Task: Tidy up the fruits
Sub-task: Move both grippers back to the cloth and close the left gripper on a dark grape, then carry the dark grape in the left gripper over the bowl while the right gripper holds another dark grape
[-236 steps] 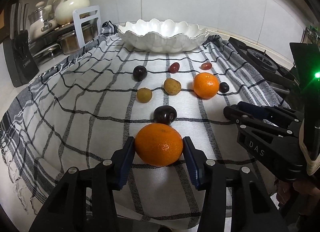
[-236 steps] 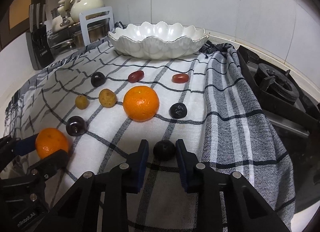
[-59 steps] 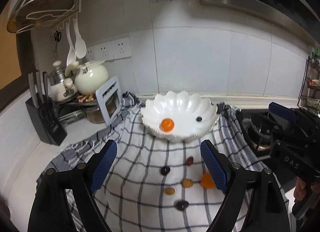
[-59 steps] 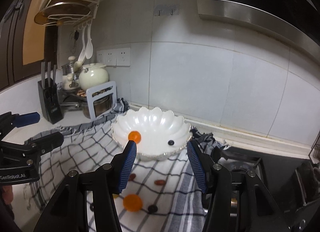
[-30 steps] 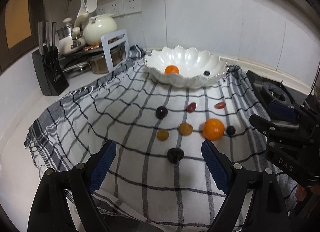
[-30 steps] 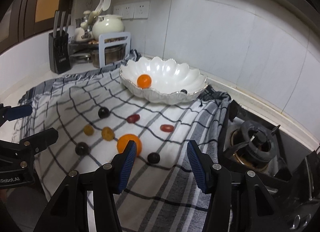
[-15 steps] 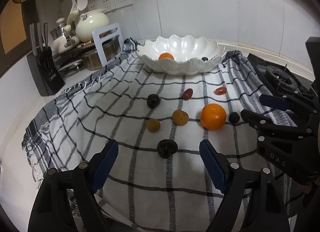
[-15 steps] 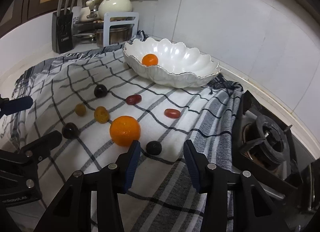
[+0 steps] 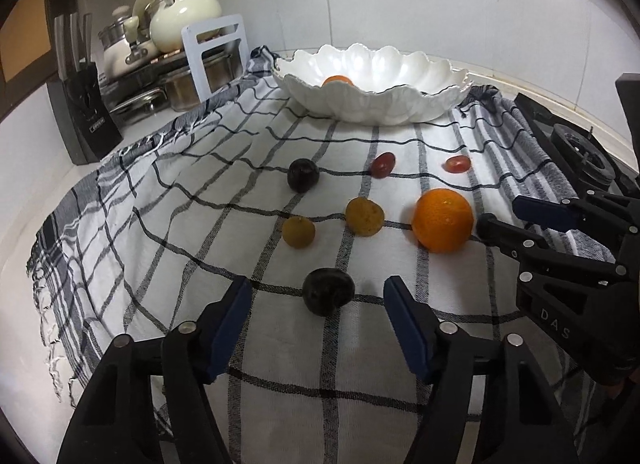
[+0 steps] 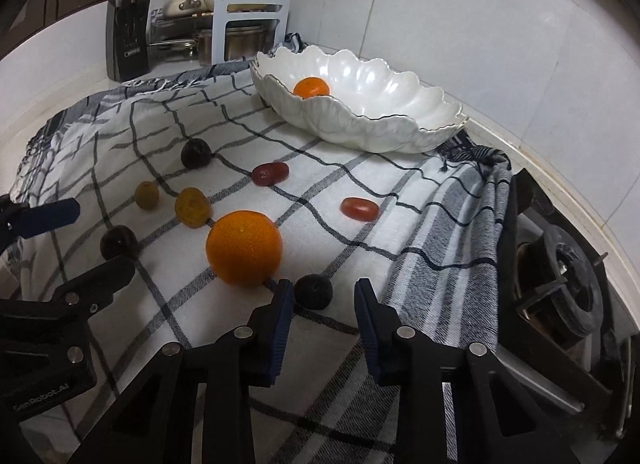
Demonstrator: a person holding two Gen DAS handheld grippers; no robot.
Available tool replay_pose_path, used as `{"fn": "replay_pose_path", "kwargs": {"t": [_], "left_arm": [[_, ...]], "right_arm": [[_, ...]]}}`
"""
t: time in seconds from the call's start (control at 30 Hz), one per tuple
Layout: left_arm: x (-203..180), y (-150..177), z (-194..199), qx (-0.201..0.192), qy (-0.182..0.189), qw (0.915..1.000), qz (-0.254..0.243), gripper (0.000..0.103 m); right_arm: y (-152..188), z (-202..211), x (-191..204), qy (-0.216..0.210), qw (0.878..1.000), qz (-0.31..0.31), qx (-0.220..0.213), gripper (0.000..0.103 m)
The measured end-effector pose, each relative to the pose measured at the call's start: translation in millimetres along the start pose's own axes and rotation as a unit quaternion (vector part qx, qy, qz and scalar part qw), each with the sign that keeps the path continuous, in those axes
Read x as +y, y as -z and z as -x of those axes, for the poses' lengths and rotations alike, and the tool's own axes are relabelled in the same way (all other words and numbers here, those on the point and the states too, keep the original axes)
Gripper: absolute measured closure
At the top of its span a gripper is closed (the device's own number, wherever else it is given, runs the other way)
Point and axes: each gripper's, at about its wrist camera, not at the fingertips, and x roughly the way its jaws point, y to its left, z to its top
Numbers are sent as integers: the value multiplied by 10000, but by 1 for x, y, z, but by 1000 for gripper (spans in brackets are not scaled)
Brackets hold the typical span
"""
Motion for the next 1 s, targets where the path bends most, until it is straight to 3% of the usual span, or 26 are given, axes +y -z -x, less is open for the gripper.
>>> {"fn": "replay_pose_path", "kwargs": {"t": [0.47, 0.8, 1.0], "left_arm": [[0, -2, -16, 144, 61, 9999, -6, 55], [0, -1, -21, 240, 194, 9995, 4, 72], [0, -1, -15, 192, 240, 9995, 24, 73]], "right_arm": [[-4, -15, 6, -109, 9998, 119, 96, 78], [-2, -14, 6, -90, 9999, 88, 93, 79], [0, -7, 2, -23, 10000, -33, 53, 79]]}}
